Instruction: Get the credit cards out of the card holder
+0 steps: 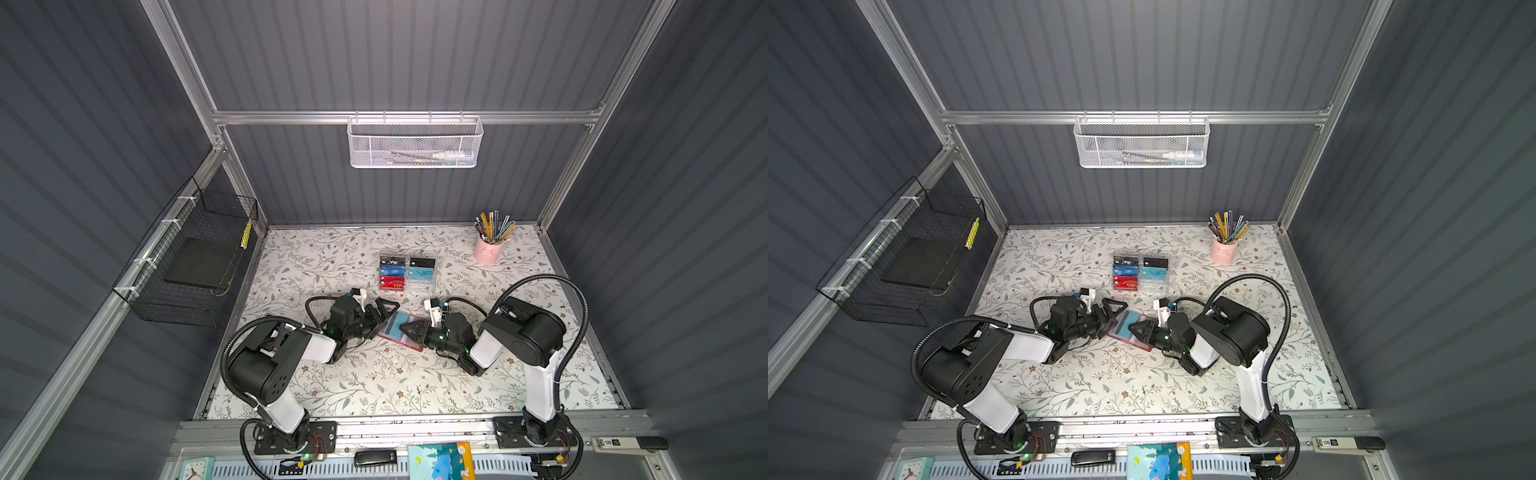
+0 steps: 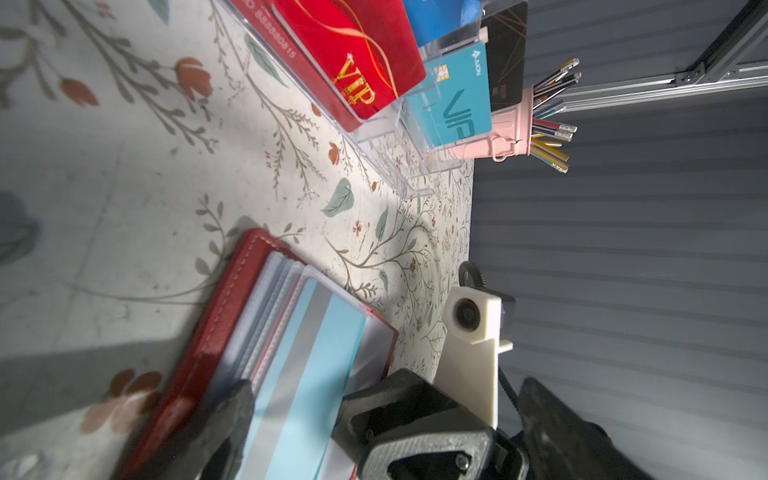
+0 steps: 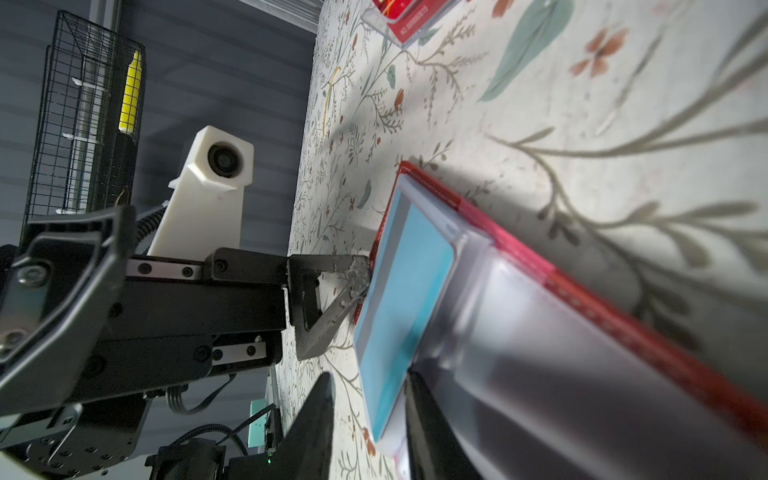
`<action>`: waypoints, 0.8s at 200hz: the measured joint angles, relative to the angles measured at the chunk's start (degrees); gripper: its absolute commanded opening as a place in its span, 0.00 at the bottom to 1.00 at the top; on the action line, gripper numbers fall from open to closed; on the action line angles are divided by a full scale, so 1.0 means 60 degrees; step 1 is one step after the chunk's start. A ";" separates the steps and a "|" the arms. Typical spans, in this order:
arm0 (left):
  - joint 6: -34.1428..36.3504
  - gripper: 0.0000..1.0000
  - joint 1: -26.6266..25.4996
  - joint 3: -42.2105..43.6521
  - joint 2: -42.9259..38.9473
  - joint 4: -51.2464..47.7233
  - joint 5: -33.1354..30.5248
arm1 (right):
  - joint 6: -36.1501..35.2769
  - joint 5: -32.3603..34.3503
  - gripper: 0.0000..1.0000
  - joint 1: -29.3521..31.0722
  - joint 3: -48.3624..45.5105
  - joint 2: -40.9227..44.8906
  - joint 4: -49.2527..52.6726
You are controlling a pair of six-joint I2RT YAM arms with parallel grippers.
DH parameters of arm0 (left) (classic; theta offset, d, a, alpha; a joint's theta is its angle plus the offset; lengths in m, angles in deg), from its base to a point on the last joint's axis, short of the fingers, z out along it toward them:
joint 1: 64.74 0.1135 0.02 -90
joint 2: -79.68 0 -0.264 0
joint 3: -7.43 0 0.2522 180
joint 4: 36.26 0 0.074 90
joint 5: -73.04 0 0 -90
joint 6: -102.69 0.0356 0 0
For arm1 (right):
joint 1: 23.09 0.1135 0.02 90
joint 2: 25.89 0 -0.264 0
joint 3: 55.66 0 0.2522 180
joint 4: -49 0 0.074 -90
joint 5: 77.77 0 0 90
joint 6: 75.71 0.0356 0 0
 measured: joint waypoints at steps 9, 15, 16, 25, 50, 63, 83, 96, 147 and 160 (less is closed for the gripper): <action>0.0000 1.00 0.0000 0.0000 0.0000 0.0000 0.0000 | -0.0004 -0.0007 0.29 0.0000 -0.0004 0.0000 -0.0004; 0.0000 1.00 0.0000 0.0000 0.0000 0.0000 0.0000 | 0.0000 -0.0015 0.29 0.0000 -0.0007 0.0000 -0.0007; 0.0000 1.00 0.0000 0.0000 0.0000 0.0000 0.0000 | -0.0004 -0.0015 0.29 0.0000 -0.0007 0.0000 -0.0007; 0.0000 1.00 0.0000 0.0000 0.0000 0.0000 0.0000 | -0.0004 -0.0018 0.29 0.0004 -0.0007 0.0000 -0.0007; 0.0000 1.00 0.0000 0.0004 0.0000 0.0015 -0.0007 | -0.0007 -0.0011 0.25 0.0004 -0.0011 0.0000 0.0000; 0.0000 1.00 0.0000 0.0025 0.0000 0.0040 -0.0026 | -0.0011 0.0015 0.23 0.0004 -0.0007 0.0011 0.0036; 0.0000 1.00 0.0007 0.0055 0.0000 0.0095 -0.0044 | -0.0018 0.0051 0.21 0.0015 0.0051 0.0080 0.0284; 0.0000 1.00 0.0007 0.0066 0.0000 0.0109 -0.0073 | -0.0026 0.0055 0.20 0.0015 0.0120 0.0124 0.0484; 0.0000 1.00 0.0011 0.0091 0.0000 0.0171 -0.0240 | -0.0106 0.0277 0.14 0.0015 0.0404 0.0331 0.1417; 0.0000 1.00 0.0011 0.0091 0.0000 0.0175 -0.0255 | -0.0135 0.0317 0.12 0.0015 0.0452 0.0368 0.1581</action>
